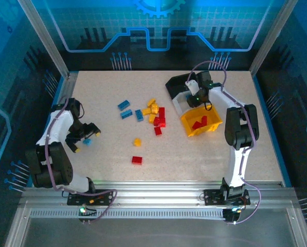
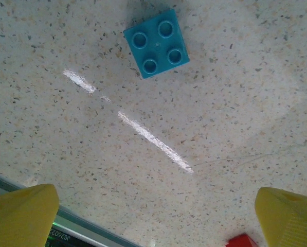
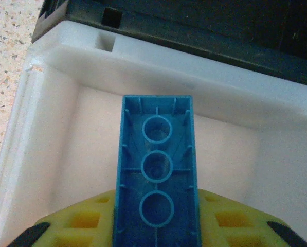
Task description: Sort the legos into containers by color
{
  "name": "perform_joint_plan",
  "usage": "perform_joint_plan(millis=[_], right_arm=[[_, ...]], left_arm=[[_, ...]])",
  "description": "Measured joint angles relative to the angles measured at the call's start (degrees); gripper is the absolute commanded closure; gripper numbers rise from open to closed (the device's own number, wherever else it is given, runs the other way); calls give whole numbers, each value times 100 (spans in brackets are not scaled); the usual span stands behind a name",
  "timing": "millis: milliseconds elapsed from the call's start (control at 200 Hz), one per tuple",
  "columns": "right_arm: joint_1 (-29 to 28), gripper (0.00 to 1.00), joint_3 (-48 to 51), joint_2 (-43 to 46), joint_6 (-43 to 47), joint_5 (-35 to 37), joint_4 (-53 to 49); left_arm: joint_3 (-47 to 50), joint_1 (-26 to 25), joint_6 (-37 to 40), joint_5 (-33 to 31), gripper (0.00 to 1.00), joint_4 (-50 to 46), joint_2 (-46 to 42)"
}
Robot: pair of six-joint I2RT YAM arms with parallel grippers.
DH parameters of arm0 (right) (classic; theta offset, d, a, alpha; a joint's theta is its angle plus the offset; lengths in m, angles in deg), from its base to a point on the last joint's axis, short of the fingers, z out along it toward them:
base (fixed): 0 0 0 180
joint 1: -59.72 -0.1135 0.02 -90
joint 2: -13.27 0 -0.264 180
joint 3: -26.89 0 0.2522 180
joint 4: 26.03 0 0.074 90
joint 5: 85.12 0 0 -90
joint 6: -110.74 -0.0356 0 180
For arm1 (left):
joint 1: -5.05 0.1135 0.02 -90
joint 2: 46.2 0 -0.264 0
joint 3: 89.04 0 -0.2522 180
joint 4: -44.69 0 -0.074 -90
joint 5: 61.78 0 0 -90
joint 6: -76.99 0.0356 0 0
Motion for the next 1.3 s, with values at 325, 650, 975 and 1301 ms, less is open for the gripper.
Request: perform_joint_plan(millis=[325, 650, 975, 1301], right_arm=[[-173, 44, 789, 1200, 17, -219, 278], [-686, 48, 1434, 2430, -186, -673, 577], [-844, 54, 1611, 2435, -354, -669, 586], [-1366, 56, 1412, 2164, -374, -605, 586]], left_arm=[[332, 332, 142, -50, 6, 446, 597], [85, 439, 761, -129, 14, 994, 1720], [20, 457, 905, 66, 38, 1080, 1860], [136, 496, 887, 243, 53, 1145, 1755]])
